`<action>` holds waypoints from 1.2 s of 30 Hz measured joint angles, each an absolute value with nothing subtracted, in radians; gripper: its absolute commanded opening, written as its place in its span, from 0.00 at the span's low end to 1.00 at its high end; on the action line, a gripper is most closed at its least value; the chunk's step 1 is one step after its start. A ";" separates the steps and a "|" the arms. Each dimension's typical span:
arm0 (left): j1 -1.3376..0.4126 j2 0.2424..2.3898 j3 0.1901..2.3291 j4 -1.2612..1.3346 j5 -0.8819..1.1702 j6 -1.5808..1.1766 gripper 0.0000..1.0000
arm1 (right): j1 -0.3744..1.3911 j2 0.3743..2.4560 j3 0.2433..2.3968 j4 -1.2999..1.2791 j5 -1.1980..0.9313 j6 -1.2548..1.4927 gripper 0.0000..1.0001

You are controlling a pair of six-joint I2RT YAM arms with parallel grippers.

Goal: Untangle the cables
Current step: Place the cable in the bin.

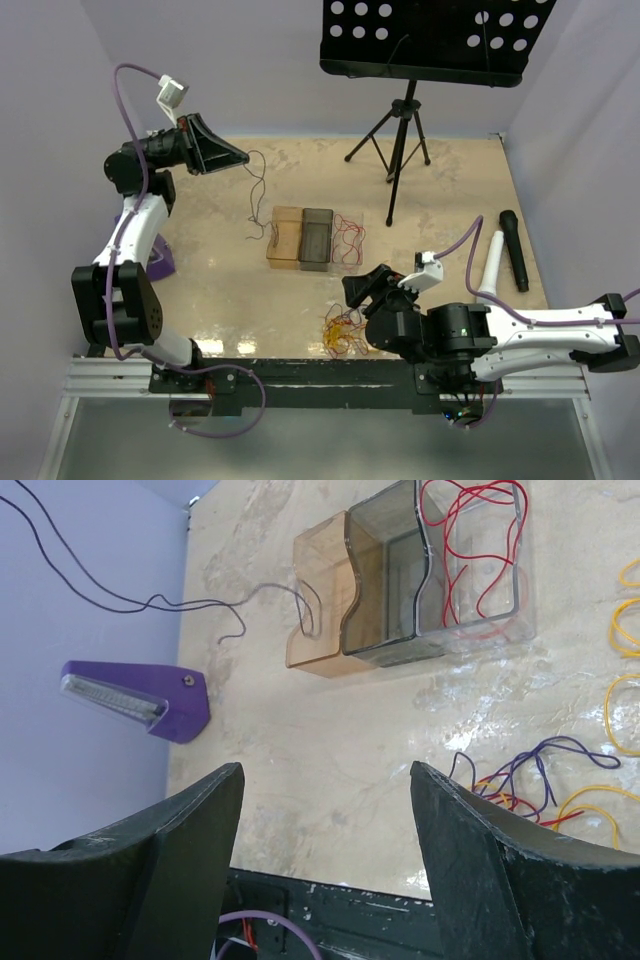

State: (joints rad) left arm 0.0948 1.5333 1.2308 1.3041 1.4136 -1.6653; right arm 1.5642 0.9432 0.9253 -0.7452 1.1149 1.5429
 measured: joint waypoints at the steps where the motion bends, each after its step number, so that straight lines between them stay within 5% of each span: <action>1: 0.095 1.539 1.230 1.304 1.414 -1.664 0.08 | 1.564 0.943 0.924 -0.750 1.115 1.548 0.72; 36: -0.028 1.608 1.034 1.304 1.406 -1.547 0.09 | 1.564 0.941 0.915 -0.801 1.138 1.613 0.71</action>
State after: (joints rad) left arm -0.0280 1.6077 1.0336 1.3037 1.4059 -1.5475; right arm 1.5642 0.9409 0.9150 -0.8009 1.1381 1.6127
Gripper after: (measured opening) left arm 0.070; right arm 0.712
